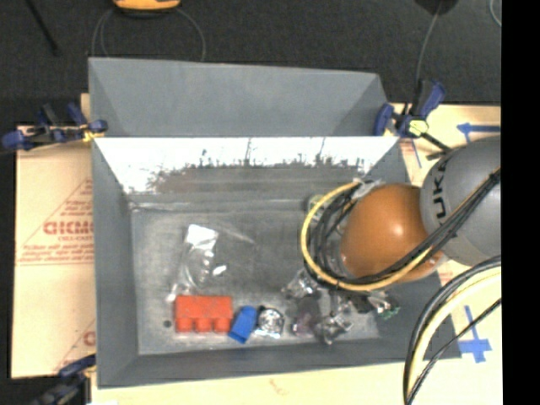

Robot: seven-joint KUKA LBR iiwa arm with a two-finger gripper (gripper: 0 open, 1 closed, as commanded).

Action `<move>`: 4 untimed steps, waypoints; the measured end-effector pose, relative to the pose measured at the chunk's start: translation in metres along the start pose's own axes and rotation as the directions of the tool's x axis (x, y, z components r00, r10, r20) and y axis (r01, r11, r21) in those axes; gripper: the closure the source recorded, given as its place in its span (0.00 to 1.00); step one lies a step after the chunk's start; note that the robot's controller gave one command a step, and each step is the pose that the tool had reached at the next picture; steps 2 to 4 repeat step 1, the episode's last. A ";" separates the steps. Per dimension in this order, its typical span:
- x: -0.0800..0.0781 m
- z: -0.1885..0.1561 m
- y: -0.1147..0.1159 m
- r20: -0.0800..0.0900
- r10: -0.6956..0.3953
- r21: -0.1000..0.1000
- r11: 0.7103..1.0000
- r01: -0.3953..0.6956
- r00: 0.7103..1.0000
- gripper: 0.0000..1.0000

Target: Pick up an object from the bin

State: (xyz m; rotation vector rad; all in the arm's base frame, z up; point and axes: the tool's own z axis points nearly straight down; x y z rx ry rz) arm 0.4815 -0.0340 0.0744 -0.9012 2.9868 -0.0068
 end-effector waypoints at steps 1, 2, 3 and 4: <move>0.002 0.000 0.000 -0.009 0.001 -0.003 1.000 -0.001 1.000 1.00; 0.002 0.000 0.000 -0.009 0.001 -0.003 1.000 -0.001 1.000 1.00; 0.002 0.000 0.000 -0.009 0.001 -0.003 1.000 -0.001 1.000 1.00; 0.002 0.000 0.000 -0.009 0.001 -0.003 1.000 -0.001 1.000 1.00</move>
Offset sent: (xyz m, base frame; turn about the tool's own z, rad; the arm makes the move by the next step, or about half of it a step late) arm 0.0000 0.0000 0.0000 0.0000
